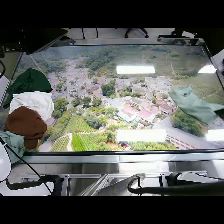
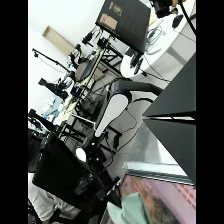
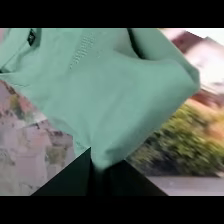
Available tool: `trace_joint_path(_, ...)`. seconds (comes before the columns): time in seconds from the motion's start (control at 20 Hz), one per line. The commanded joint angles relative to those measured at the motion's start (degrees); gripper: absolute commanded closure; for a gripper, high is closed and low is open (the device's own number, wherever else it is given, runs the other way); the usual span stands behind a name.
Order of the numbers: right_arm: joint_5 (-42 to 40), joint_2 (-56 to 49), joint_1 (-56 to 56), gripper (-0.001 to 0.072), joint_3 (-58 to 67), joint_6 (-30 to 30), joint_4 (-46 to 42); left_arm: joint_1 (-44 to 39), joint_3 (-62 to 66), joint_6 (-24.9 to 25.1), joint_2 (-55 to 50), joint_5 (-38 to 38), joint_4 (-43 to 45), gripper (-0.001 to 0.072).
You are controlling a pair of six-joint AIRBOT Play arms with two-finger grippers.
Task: Fold the shirts.
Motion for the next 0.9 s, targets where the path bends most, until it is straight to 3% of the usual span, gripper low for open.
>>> trace_joint_path(0.0,-0.5,3.7,-7.3,0.0695,-10.9,2.8,-4.9,0.0,0.0,0.4,0.0,-1.2,0.0,0.0696)
trace_joint_path(0.15,-5.3,10.3,-7.3,0.0694,-22.4,8.2,-10.4,-0.2,0.0,0.4,0.0,-1.2,0.0,0.0696)
trace_joint_path(0.3,-3.7,13.0,-7.3,0.0669,-25.4,10.1,-15.4,-0.9,0.0,0.5,0.0,-1.0,0.0,0.0696)
trace_joint_path(0.4,-3.4,14.7,-6.6,0.0377,-23.3,12.2,-17.8,-1.0,0.0,0.5,0.0,-1.0,0.0,0.0696)
trace_joint_path(0.45,-2.4,15.4,-5.5,0.0275,-20.5,12.1,-17.9,-1.0,0.0,0.4,0.0,-1.0,0.0,0.0696)
trace_joint_path(0.5,-0.7,15.9,-4.0,0.0239,-17.0,12.0,-17.9,-1.0,0.0,0.4,0.0,-1.0,-0.1,0.0696)
trace_joint_path(0.65,5.7,16.6,3.4,0.024,-2.1,12.4,-17.3,-1.0,0.0,0.4,0.0,-0.7,-0.1,0.0696)
trace_joint_path(0.75,5.7,17.5,9.7,0.0261,5.5,11.6,-12.5,-1.0,0.0,0.5,0.0,0.2,0.1,0.0696)
trace_joint_path(0.85,4.8,18.2,16.9,0.0582,8.4,9.2,-4.7,-0.9,0.0,1.9,0.0,0.6,0.8,0.0697)
